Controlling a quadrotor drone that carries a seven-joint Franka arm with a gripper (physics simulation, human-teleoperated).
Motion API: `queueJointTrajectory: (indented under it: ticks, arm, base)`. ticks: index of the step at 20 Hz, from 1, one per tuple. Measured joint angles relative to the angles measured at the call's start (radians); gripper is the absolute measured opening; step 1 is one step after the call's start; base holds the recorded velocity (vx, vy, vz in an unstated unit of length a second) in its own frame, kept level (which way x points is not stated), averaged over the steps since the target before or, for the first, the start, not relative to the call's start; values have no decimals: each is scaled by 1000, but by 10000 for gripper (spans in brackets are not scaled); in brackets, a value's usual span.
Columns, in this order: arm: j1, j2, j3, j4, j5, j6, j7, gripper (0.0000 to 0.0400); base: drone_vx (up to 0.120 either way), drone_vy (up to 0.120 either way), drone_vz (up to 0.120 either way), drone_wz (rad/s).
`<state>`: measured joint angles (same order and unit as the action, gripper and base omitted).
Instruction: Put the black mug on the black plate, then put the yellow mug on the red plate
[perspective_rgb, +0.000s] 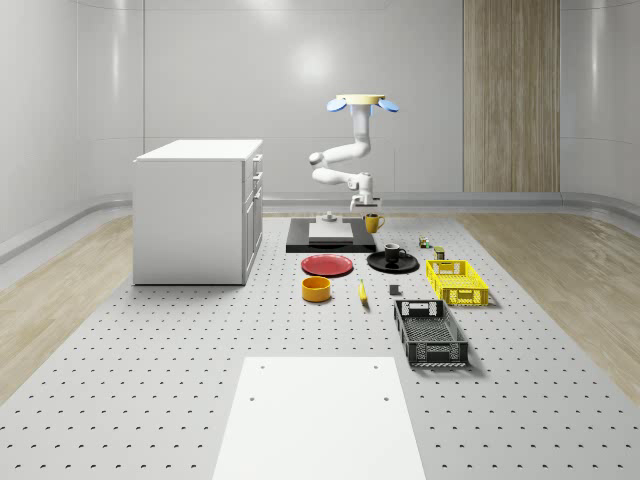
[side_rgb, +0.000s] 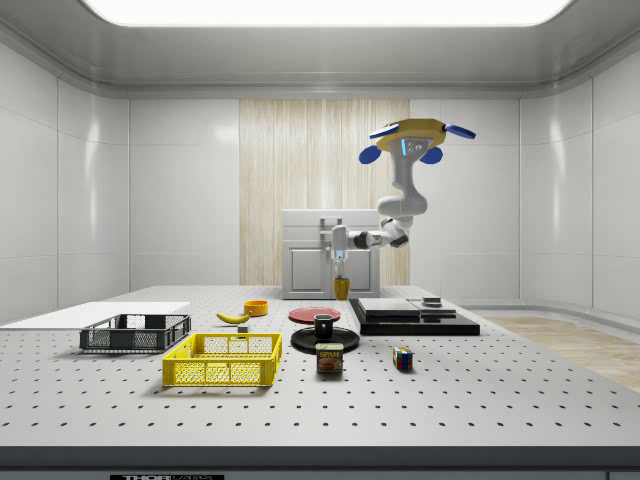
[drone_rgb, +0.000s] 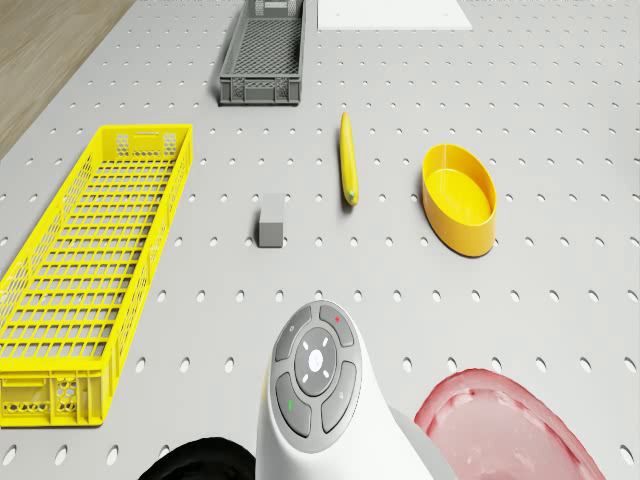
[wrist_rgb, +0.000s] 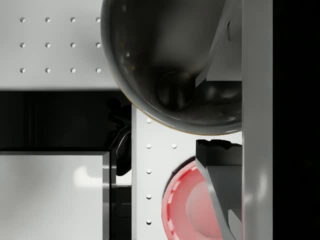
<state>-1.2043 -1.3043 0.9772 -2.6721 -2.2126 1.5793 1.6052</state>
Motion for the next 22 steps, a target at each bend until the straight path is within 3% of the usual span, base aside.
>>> queueJointTrajectory:
  ticks: [18, 22]
  arm:
    - [-3, -4, 1, 0, 2, 3, 2, 100]
    - [-3, -4, 1, 0, 3, 4, 2, 100]
  base:
    - [120, -120, 0, 0]
    - [0, -120, 0, 0]
